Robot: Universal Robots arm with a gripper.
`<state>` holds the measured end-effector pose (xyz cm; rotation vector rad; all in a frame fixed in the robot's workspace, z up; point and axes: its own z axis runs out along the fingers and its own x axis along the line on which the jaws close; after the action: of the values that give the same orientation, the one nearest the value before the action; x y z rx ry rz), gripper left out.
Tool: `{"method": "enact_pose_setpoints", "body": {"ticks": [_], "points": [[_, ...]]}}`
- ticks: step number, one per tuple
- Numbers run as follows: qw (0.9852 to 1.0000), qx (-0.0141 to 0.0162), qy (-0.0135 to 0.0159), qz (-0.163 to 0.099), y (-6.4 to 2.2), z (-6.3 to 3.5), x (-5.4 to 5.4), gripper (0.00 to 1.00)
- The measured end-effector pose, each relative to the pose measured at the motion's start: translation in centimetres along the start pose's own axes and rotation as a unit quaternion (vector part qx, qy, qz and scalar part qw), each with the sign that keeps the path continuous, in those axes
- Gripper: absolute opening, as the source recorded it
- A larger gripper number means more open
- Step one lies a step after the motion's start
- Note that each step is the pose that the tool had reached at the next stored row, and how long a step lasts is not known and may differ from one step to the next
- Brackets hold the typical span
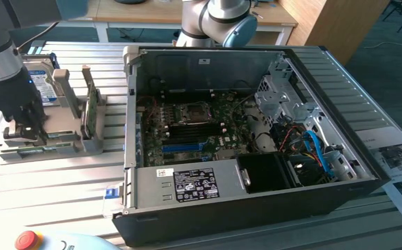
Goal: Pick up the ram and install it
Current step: 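Pick up the ram and move it above insertion slot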
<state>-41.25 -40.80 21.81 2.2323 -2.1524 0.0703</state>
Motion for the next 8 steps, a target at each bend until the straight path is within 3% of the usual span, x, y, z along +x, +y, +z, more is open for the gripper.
{"method": "enact_pose_setpoints", "body": {"ticks": [8], "points": [[1.0000, -0.0001, 0.0001, 0.000, 0.00, 0.33, -0.02, 0.24]]}}
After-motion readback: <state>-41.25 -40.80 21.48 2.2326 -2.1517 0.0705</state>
